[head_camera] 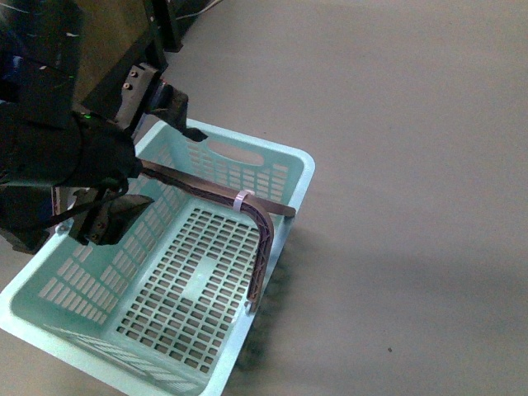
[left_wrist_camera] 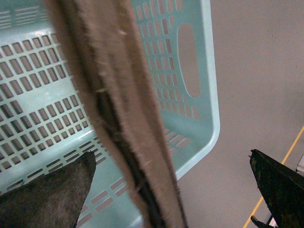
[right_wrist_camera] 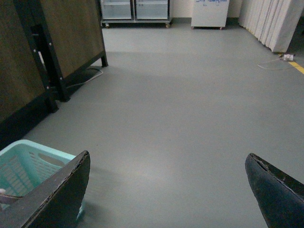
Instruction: Pick lemon and mango into basket
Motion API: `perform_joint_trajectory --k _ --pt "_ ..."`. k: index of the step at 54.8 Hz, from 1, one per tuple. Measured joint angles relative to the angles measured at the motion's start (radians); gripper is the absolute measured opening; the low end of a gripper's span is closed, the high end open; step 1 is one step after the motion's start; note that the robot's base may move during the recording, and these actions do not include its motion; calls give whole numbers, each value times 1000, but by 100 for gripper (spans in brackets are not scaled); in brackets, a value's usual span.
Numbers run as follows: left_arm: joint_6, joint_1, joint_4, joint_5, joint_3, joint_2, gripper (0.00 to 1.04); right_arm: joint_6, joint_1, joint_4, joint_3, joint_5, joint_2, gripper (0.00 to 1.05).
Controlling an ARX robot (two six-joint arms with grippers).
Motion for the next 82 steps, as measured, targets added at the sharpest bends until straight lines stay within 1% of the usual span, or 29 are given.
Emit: perform_joint_trajectory --k 4,6,8,12,13,15,16,23,31,37,41,47,52,56,66,74,82 --pt "-4 -14 -14 -5 40 31 98 0 0 0 0 0 0 96" --pt "-3 -18 -22 -8 54 44 96 0 0 0 0 0 0 96" --pt "-4 -21 -33 -11 68 57 91 0 0 0 0 0 0 96" --pt "-4 -27 -47 -14 93 89 77 0 0 0 0 0 0 96" --pt "-4 -27 -49 -14 100 100 72 0 0 0 0 0 0 96" --pt "-4 -27 -56 -15 110 113 65 0 0 0 0 0 0 96" --pt "-4 -27 -61 -18 117 122 59 0 0 0 0 0 0 96" --pt "-4 -24 -71 -20 131 135 34 0 0 0 0 0 0 96" --pt "-18 -19 -47 -16 127 131 17 0 0 0 0 0 0 96" --pt "-39 -7 -17 21 94 95 5 0 0 0 0 0 0 96" --pt "-18 -6 5 25 59 53 5 0 0 0 0 0 0 96" --pt "-58 8 51 47 -64 -131 4 0 0 0 0 0 0 96" --pt "-94 39 36 72 -161 -330 4 0 0 0 0 0 0 96" --pt "-135 80 -14 100 -215 -511 4 0 0 0 0 0 0 96" --pt "-232 167 -163 137 -233 -876 4 0 0 0 0 0 0 96" --pt "-265 176 -228 140 -233 -993 4 0 0 0 0 0 0 96" --pt "-292 175 -337 159 -216 -1117 4 0 0 0 0 0 0 96"
